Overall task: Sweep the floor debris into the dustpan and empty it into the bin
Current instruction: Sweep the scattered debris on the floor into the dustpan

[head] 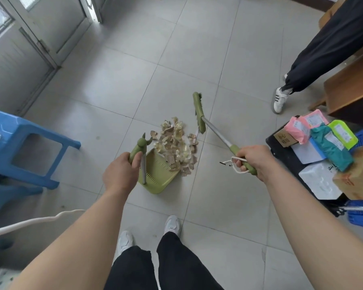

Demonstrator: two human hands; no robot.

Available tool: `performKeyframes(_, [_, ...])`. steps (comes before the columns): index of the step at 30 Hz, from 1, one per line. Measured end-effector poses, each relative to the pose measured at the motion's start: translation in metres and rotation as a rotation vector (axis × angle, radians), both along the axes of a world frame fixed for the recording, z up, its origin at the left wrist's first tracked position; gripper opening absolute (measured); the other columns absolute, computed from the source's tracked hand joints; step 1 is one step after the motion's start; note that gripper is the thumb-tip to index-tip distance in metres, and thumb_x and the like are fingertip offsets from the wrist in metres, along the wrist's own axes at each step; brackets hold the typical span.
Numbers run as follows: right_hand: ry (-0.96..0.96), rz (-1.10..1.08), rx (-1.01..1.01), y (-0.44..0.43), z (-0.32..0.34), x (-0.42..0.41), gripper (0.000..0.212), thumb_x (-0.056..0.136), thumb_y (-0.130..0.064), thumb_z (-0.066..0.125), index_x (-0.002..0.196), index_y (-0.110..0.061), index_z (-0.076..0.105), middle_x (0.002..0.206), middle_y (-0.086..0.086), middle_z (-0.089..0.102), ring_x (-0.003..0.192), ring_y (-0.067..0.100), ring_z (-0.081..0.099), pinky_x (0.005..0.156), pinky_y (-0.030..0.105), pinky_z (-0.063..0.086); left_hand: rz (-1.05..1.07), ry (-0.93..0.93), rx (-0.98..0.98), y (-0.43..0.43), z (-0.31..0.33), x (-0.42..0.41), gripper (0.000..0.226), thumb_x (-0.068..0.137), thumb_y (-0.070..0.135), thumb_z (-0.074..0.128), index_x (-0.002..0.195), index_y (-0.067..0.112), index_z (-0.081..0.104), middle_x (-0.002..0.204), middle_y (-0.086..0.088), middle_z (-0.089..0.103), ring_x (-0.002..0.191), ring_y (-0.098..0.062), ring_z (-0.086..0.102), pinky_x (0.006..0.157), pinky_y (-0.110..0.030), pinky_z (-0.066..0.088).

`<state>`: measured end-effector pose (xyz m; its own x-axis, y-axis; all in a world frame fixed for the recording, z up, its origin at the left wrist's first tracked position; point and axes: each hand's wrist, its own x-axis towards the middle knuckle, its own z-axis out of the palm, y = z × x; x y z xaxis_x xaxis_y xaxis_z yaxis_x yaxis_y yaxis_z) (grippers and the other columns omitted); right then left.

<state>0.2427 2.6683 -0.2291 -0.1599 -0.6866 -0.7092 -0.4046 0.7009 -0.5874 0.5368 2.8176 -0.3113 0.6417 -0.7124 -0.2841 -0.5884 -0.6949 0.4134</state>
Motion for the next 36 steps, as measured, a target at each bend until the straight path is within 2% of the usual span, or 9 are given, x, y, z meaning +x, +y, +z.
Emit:
performKeyframes(7, [0.027,0.024,-0.027,-0.021,-0.01,-0.013,0.016,0.074,0.01,0.051,0.081,0.003,0.062,0.069,0.023,0.06,0.044,0.018,0.049,0.043,0.023,0.031,0.045,0.076,-0.026,-0.054,-0.016,-0.023,0.047,0.097,0.056,0.035,0.082,0.014,0.053,0.067,0.002,0.053,0.067,-0.027,0.053,0.052,-0.031,0.03])
performKeyframes(12, [0.035,0.069,-0.042,-0.03,-0.007,-0.008,0.018,0.077,0.01,0.05,0.088,-0.002,0.059,0.07,0.022,0.059,0.043,0.019,0.048,0.041,0.021,0.031,0.051,0.071,0.001,-0.061,-0.015,-0.021,0.047,0.097,0.056,0.035,0.082,0.016,0.053,0.068,0.001,0.055,0.067,-0.026,0.053,0.052,-0.031,0.03])
performKeyframes(15, [0.087,0.153,-0.06,-0.04,-0.002,-0.001,0.008,0.078,0.003,0.052,0.079,-0.002,0.058,0.068,0.021,0.056,0.048,0.022,0.046,0.044,0.023,0.03,0.079,0.078,0.011,-0.052,-0.012,-0.021,0.046,0.097,0.056,0.035,0.079,0.017,0.05,0.066,0.001,0.054,0.062,-0.023,0.05,0.052,-0.03,0.03])
performKeyframes(19, [0.219,0.319,-0.099,-0.07,-0.01,0.012,0.024,0.087,-0.011,0.057,0.065,-0.008,0.048,0.061,0.014,0.049,0.025,0.015,0.039,0.034,0.014,0.028,0.122,0.084,0.016,-0.054,-0.008,-0.025,0.045,0.097,0.056,0.036,0.071,0.02,0.044,0.064,0.003,0.052,0.057,-0.017,0.047,0.05,-0.029,0.027])
performKeyframes(22, [0.396,0.488,-0.126,-0.098,-0.025,0.027,0.022,0.09,-0.013,0.054,0.068,-0.006,0.052,0.057,0.012,0.048,0.035,0.019,0.042,0.036,0.016,0.031,0.158,0.087,0.019,-0.059,-0.01,-0.028,0.045,0.097,0.056,0.035,0.072,0.02,0.044,0.063,0.003,0.052,0.055,-0.016,0.047,0.05,-0.029,0.028])
performKeyframes(26, [0.53,0.657,-0.147,-0.126,-0.054,0.05,0.016,0.089,-0.012,0.052,0.074,-0.007,0.053,0.068,0.012,0.054,0.042,0.019,0.048,0.04,0.016,0.032,0.196,0.087,0.021,-0.062,-0.017,-0.028,0.046,0.097,0.058,0.034,0.075,0.02,0.047,0.063,0.004,0.052,0.056,-0.013,0.048,0.049,-0.028,0.029])
performKeyframes(28, [0.586,0.755,-0.143,-0.133,-0.068,0.059,0.01,0.088,-0.011,0.054,0.083,-0.006,0.061,0.076,0.013,0.059,0.048,0.02,0.051,0.043,0.018,0.034,0.204,0.075,0.02,-0.063,-0.02,-0.026,0.046,0.096,0.059,0.034,0.075,0.021,0.047,0.063,0.004,0.052,0.057,-0.012,0.048,0.049,-0.028,0.029])
performKeyframes(32, [0.686,0.959,-0.097,-0.133,-0.089,0.052,0.022,0.091,-0.015,0.051,0.102,-0.003,0.066,0.096,0.017,0.064,0.071,0.027,0.051,0.062,0.022,0.037,0.202,0.06,0.018,-0.067,-0.023,-0.028,0.046,0.096,0.06,0.034,0.076,0.022,0.049,0.064,0.004,0.053,0.058,-0.013,0.049,0.049,-0.029,0.033])
performKeyframes(36, [0.743,1.044,-0.035,-0.119,-0.088,0.022,0.021,0.086,-0.007,0.049,0.098,-0.007,0.066,0.073,0.008,0.053,0.073,0.027,0.052,0.062,0.024,0.04,0.209,0.066,0.013,-0.071,-0.022,-0.031,0.044,0.096,0.059,0.035,0.078,0.023,0.051,0.065,0.004,0.054,0.058,-0.011,0.05,0.05,-0.029,0.033])
